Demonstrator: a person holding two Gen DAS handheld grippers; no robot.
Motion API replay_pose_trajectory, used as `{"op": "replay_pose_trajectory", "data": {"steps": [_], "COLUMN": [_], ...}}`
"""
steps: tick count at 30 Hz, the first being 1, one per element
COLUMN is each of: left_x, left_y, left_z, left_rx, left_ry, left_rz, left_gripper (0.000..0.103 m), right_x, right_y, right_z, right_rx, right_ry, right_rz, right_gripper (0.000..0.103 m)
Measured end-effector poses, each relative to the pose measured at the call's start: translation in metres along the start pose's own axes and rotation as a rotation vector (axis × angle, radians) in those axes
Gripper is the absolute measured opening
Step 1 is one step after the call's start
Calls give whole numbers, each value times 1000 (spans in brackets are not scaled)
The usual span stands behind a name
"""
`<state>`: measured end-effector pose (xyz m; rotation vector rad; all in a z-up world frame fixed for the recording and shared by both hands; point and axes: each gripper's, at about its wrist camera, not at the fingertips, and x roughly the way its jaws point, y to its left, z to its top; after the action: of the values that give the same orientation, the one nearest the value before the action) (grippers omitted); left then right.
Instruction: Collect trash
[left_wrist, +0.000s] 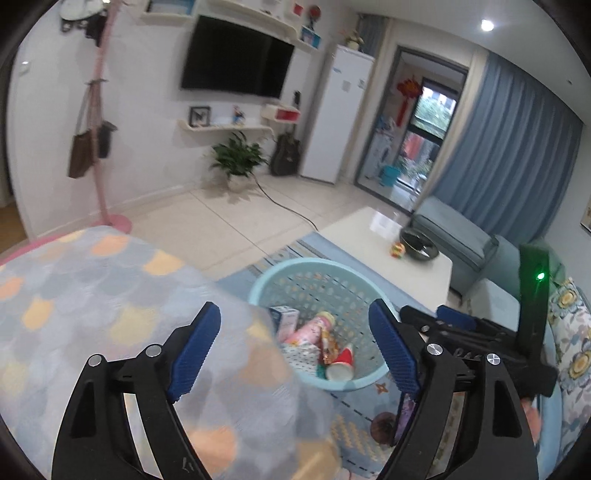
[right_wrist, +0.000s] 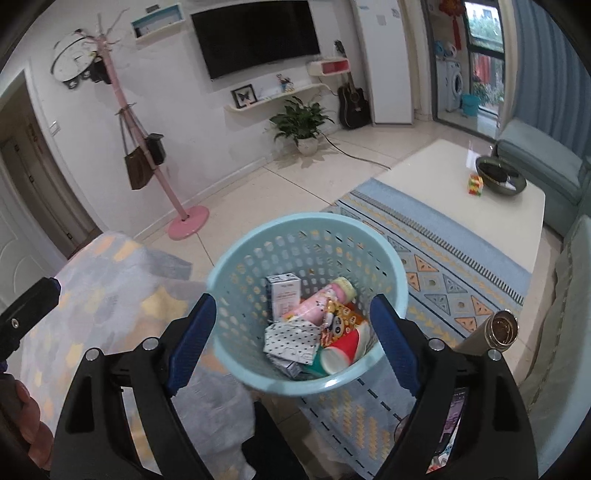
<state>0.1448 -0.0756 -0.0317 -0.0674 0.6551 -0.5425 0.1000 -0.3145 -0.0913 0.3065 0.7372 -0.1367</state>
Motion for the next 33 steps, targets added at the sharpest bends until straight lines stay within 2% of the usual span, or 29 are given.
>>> {"op": "replay_pose_trajectory", "data": {"steps": [5,11,14,17,21,24,27,33], "left_x": [-48,-94,-100,-100,-105,-112,-111,-111], "left_y": [16,36,40,45,53,48,42,29], "left_z": [-18,-53,-68,-82,-100,-99,-103,-103], "left_rx": [-41,-74,-45,-70,-103,-80,-42,10], "left_ry": [-90,-168,-173,-177,-231,-274,-263,-282], "left_rz": [97,250,247,284,324,316,308,343], "left_gripper": [85,85,85,85,85,87,90,95], "right_x": [-36,-69,-78,-81,-84,-84,-84,-87], "right_y": [37,89,107,120,126,124,124,123], "right_z": [-11,-27,-39,-50,-66,-76,-79,-90], "right_rx": [-47,-140,-182,-216,-249,-238,-231,-249], "right_ry": [-57,-146,-189,-210,-230,-224,-228,-258], "right_rz": [37,23,14,25,16,20,22,-13], "right_gripper": [84,84,84,84,84,84,84,84]}}
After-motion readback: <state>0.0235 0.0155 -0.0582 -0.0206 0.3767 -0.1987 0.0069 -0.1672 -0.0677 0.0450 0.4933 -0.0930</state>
